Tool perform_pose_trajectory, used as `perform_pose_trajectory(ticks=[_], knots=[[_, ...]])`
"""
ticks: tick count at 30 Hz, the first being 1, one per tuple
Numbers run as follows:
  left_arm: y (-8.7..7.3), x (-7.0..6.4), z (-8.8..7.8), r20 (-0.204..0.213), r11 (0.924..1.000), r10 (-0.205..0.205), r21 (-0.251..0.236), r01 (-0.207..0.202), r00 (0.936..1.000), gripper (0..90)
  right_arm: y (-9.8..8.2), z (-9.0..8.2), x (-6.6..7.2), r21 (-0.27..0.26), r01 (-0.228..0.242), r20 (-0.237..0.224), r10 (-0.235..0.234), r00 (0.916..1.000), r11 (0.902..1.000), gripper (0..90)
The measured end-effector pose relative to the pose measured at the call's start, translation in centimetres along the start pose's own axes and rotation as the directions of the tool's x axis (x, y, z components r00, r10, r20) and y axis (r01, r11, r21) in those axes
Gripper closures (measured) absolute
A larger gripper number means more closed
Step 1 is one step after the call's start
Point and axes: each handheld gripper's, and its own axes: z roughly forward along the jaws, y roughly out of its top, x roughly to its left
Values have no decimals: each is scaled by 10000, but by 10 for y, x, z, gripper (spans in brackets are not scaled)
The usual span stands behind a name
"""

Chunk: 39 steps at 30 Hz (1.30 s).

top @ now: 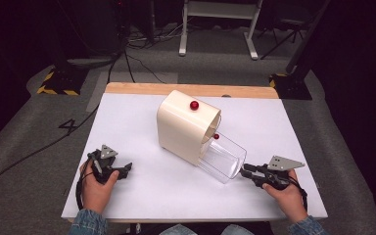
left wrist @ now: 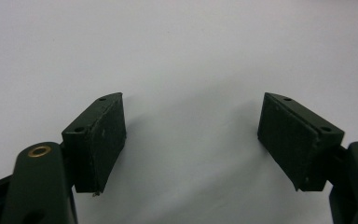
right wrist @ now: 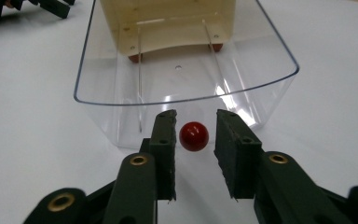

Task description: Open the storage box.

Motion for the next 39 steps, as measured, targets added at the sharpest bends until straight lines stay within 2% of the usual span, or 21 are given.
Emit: perform_pose_trajectory(ticks=[5,8,18,24,35,39], knots=[[0,0,0,-1,10000,-1,-5,1,10000,237,9,-9,1,-352,-8,76,10,10000,9994,639],[0,0,0,-5,10000,4,-6,-4,10000,237,23,-13,2,-572,77,155,-68,9999,9983,594],[0,0,0,-9,10000,0,-4,0,10000,237,57,-11,7,-758,446,72,-442,9990,9961,581],[0,0,0,2,10000,-4,-9,4,10000,237,76,-3,9,-845,495,-30,-499,9987,9952,568],[0,0,0,4,10000,-3,4,3,10000,236,98,22,2,-1058,-107,-213,85,9997,9943,522],[0,0,0,3,10000,-4,-9,4,10000,237,105,35,2,-1054,9,-337,-45,9994,9944,535]])
